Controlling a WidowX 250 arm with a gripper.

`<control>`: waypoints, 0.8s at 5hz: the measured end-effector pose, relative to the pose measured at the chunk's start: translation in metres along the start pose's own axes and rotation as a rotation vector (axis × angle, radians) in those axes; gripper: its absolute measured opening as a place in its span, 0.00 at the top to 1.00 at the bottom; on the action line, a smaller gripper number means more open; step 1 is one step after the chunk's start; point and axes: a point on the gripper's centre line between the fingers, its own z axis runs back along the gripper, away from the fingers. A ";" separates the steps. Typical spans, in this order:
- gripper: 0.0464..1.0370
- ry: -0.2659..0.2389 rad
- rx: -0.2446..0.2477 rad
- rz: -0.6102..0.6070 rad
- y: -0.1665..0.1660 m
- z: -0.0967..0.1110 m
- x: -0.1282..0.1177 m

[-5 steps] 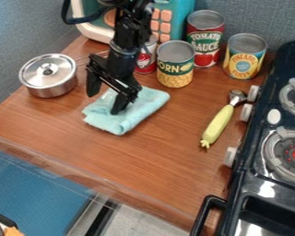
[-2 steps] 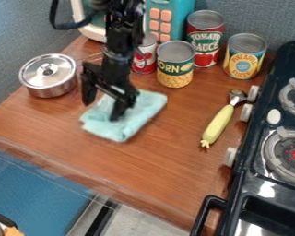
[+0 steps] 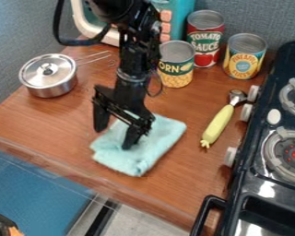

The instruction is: Move the light blue cloth to the lower right corner of the table below the light yellow spoon

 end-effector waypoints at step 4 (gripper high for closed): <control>0.04 -0.066 0.070 0.090 0.053 0.007 0.043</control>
